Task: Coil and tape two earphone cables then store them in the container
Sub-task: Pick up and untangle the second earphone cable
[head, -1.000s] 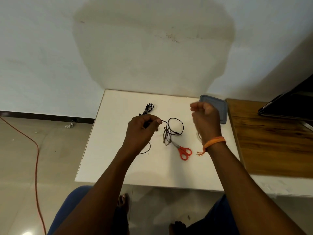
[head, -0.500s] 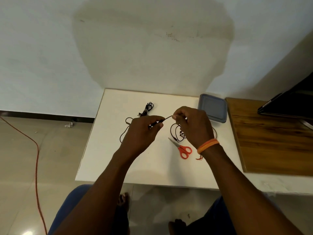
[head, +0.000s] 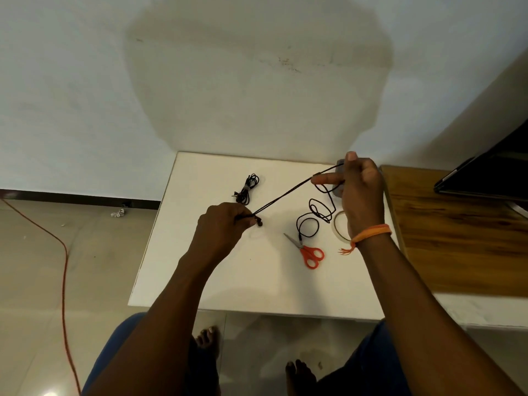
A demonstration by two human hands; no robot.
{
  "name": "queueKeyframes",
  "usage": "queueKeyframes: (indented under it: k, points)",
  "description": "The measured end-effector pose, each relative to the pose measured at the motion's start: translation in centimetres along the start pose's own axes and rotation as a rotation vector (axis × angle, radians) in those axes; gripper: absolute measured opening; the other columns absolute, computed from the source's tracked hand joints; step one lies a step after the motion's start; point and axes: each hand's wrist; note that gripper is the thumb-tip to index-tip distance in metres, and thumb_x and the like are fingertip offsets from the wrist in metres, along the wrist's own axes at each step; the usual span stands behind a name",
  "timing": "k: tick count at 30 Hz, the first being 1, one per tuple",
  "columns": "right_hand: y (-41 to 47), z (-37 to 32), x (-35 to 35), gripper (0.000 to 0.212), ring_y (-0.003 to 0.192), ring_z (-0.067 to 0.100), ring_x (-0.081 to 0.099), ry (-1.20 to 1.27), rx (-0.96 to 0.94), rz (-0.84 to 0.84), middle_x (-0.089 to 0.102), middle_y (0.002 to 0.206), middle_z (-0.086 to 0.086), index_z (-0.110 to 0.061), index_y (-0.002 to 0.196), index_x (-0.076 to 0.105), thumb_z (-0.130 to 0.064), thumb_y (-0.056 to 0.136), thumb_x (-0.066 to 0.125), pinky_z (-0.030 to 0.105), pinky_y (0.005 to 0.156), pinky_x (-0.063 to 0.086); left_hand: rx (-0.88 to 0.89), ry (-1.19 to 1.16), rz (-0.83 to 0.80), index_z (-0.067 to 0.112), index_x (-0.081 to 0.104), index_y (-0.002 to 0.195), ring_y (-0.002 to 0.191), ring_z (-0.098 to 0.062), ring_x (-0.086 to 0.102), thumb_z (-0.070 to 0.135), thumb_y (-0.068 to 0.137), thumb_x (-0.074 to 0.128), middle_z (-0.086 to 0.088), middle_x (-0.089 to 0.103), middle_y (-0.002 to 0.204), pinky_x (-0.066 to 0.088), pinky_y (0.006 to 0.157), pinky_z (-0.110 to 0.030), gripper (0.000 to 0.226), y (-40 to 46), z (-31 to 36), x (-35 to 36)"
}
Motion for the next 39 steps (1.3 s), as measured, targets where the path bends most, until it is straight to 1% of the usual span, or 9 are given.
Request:
queueKeyframes:
  k: [5, 12, 16, 18, 23, 26, 30, 35, 39]
  points:
    - [-0.1, 0.5, 0.2, 0.025, 0.091, 0.018, 0.068, -0.104, -0.068, 0.014, 0.073, 0.085, 0.001, -0.025, 0.082, 0.049, -0.040, 0.101, 0.042, 0.030, 0.084, 0.049, -0.083, 0.184, 0.008, 0.024, 0.070, 0.086, 0.081, -0.015, 0.059, 0.034, 0.092, 0.060, 0.006, 0.067, 0.075, 0.036, 0.075, -0.033, 0.015, 0.1, -0.7, 0.2]
    - [0.7, 0.9, -0.4, 0.023, 0.057, 0.009, 0.057, -0.068, 0.007, 0.084, 0.058, 0.059, -0.004, -0.019, 0.080, 0.056, -0.033, 0.098, 0.051, 0.031, 0.067, 0.050, -0.111, -0.360, 0.091, 0.016, 0.075, 0.087, 0.062, -0.009, 0.059, 0.026, 0.092, 0.065, 0.000, 0.070, 0.072, 0.040, 0.053, -0.008, 0.015, 0.5, 0.3, -0.5]
    - [1.1, 0.6, -0.9, 0.023, 0.050, 0.001, 0.050, -0.057, 0.020, 0.202, 0.052, 0.062, -0.004, -0.017, 0.081, 0.056, -0.033, 0.097, 0.054, 0.023, 0.054, 0.046, -0.131, -0.192, 0.120, 0.012, 0.069, 0.088, 0.069, -0.024, 0.062, 0.025, 0.095, 0.059, -0.004, 0.065, 0.074, 0.046, 0.058, -0.024, 0.018, 0.8, -0.4, -0.3]
    - [0.8, 0.3, -0.8, 0.021, 0.047, -0.002, 0.050, -0.085, 0.000, 0.137, 0.053, 0.061, -0.004, -0.016, 0.081, 0.057, -0.031, 0.096, 0.057, 0.019, 0.052, 0.046, -0.147, -0.051, 0.088, 0.016, 0.068, 0.100, 0.088, -0.025, 0.064, 0.024, 0.094, 0.060, -0.002, 0.068, 0.088, 0.045, 0.072, -0.029, 0.013, 0.9, -1.1, 0.1]
    - [-1.0, -0.2, 0.4, 0.018, 0.052, 0.006, 0.057, -0.114, -0.010, -0.293, 0.062, 0.057, 0.003, -0.006, 0.079, 0.064, -0.022, 0.089, 0.067, 0.016, 0.060, 0.048, -0.065, 0.019, 0.033, 0.020, 0.040, 0.145, 0.133, -0.020, 0.042, 0.009, 0.080, 0.055, 0.001, 0.047, 0.143, 0.033, 0.111, -0.036, 0.067, 0.0, -0.1, 0.7]
    - [-2.1, -0.6, 1.0, 0.020, 0.062, 0.010, 0.065, -0.158, -0.003, -0.481, 0.070, 0.064, 0.007, -0.001, 0.084, 0.068, -0.021, 0.087, 0.069, 0.016, 0.071, 0.052, 0.133, -0.360, 0.038, 0.022, 0.050, 0.139, 0.125, 0.002, 0.047, -0.003, 0.082, 0.056, 0.013, 0.054, 0.134, 0.031, 0.099, -0.003, 0.063, -0.7, 3.6, -0.3]
    - [-2.9, -0.6, 1.5, 0.019, 0.063, 0.014, 0.067, -0.223, -0.020, -0.518, 0.071, 0.064, 0.006, -0.004, 0.087, 0.068, -0.023, 0.087, 0.070, 0.031, 0.073, 0.054, 0.176, -0.655, -0.153, 0.021, 0.068, 0.118, 0.109, -0.005, 0.062, 0.007, 0.080, 0.051, 0.007, 0.072, 0.109, 0.048, 0.088, -0.018, 0.043, -1.1, 5.7, -0.4]
    - [-2.7, -0.6, 1.2, 0.018, 0.065, 0.028, 0.067, -0.316, -0.058, -0.546, 0.070, 0.061, 0.005, -0.010, 0.083, 0.070, -0.028, 0.085, 0.072, 0.036, 0.068, 0.055, 0.255, -0.384, 0.045, 0.026, 0.074, 0.096, 0.078, -0.003, 0.065, 0.014, 0.093, 0.063, 0.014, 0.071, 0.078, 0.049, 0.068, -0.021, 0.017, -0.7, 3.5, 0.6]
    - [-1.6, 0.6, 0.3, 0.015, 0.059, 0.010, 0.065, -0.583, -0.168, -0.609, 0.069, 0.059, -0.003, -0.020, 0.078, 0.070, -0.033, 0.086, 0.070, 0.031, 0.070, 0.055, 0.172, -0.399, 0.457, 0.016, 0.075, 0.098, 0.086, -0.001, 0.065, 0.005, 0.091, 0.061, 0.007, 0.072, 0.089, 0.043, 0.076, -0.009, 0.019, -0.1, 2.2, 0.0]
Point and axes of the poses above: each hand's wrist, its own y-axis towards the middle knuckle, its own x-axis out of the palm, z = x × y
